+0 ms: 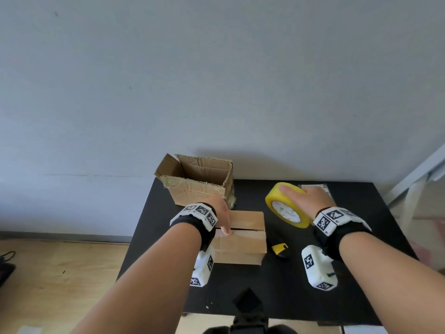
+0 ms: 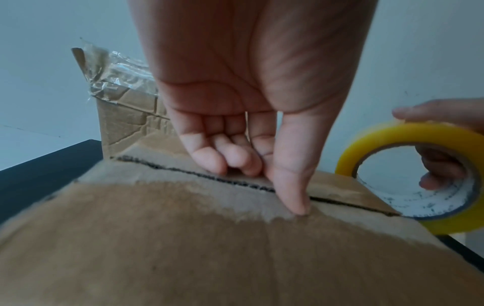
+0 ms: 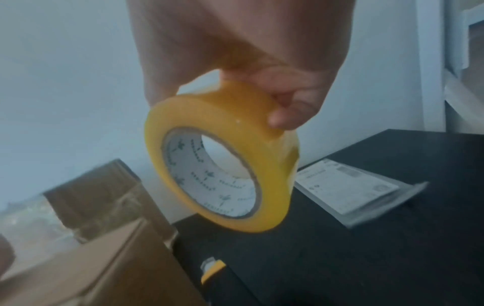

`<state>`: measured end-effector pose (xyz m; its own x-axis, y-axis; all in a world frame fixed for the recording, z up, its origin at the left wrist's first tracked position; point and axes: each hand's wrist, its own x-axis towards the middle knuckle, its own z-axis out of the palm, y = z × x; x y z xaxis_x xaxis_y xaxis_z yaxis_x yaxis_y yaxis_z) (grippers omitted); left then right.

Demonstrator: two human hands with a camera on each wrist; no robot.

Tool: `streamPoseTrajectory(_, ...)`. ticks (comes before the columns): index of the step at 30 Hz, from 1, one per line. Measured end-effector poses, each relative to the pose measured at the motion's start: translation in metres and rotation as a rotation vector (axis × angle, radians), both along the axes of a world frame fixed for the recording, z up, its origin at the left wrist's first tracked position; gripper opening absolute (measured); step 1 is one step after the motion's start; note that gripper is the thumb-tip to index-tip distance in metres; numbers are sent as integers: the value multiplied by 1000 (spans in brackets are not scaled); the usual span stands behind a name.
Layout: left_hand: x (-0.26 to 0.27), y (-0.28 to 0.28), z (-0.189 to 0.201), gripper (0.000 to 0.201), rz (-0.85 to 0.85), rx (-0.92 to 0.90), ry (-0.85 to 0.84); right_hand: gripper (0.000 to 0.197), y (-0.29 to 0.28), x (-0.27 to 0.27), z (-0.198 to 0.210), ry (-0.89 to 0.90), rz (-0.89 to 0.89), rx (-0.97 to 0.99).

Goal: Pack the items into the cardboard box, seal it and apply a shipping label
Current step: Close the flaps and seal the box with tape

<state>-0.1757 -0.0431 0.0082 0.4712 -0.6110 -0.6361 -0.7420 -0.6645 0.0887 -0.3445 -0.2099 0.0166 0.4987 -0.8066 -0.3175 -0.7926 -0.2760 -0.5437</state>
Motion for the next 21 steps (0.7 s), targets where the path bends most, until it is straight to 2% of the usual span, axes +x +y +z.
streamPoseTrajectory(3,-1,1,6,45,4,-30,-22,63,6,5,14,-94,44,53)
streamPoseTrajectory(7,-1,6,15,26,11,-121,-8,67,18,15,26,-164,94,52)
streamPoseTrajectory(9,2,8,23,21,105,-321,8,66,26,21,35,-170,99,49)
streamPoseTrajectory(11,3,9,37,18,204,-599,26,60,31,27,45,-180,74,53)
streamPoseTrajectory(14,4,5,57,32,301,-867,131,53,36,37,59,-185,41,92)
streamPoseTrajectory(17,1,1,65,45,350,-881,247,39,44,45,69,-188,44,124)
streamPoseTrajectory(21,-1,2,63,45,346,-882,231,40,53,52,75,-186,61,136)
